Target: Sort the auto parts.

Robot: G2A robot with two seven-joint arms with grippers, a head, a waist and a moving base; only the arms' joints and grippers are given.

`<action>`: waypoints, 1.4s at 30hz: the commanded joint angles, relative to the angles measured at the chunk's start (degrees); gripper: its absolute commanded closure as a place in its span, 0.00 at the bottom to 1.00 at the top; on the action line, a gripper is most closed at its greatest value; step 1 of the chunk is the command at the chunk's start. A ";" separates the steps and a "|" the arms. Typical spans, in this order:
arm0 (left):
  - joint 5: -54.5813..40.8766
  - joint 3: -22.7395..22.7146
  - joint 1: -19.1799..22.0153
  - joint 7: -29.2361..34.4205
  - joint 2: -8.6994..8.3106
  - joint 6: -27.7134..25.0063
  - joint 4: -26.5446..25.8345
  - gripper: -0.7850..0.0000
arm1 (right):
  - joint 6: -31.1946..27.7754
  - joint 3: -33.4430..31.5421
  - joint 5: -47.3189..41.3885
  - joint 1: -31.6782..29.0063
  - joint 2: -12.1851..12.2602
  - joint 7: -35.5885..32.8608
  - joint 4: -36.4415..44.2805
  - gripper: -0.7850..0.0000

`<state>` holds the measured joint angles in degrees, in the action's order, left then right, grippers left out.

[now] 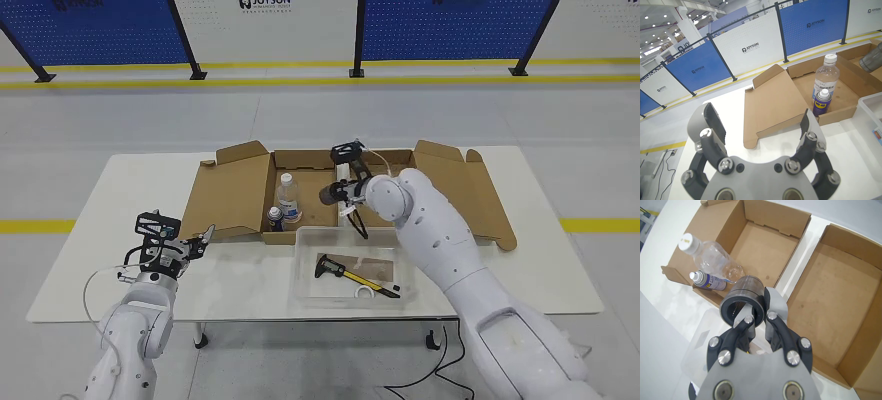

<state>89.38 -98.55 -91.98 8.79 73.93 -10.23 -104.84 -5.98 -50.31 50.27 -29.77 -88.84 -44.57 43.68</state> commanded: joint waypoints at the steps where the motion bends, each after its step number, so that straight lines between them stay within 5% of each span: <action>1: 0.00 0.00 0.00 0.00 0.00 0.00 0.00 0.00 | -0.15 1.85 0.35 0.66 -0.87 0.17 -1.97 1.00; 16: 0.00 0.00 0.00 0.00 0.00 0.00 0.00 0.00 | -1.70 7.69 -1.18 5.02 -6.30 4.43 -16.24 1.00; 33: 0.00 0.00 0.00 0.00 0.00 0.00 0.00 0.00 | -4.98 9.43 -1.68 7.59 -9.71 5.10 -24.41 0.99; 42: 0.00 0.00 0.00 0.00 0.00 0.00 0.00 0.00 | -5.86 9.76 -1.28 8.42 -10.72 5.48 -26.81 0.86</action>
<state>89.38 -98.55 -91.98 8.79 73.93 -10.23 -104.84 -11.79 -40.57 48.96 -21.41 -99.50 -39.19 17.07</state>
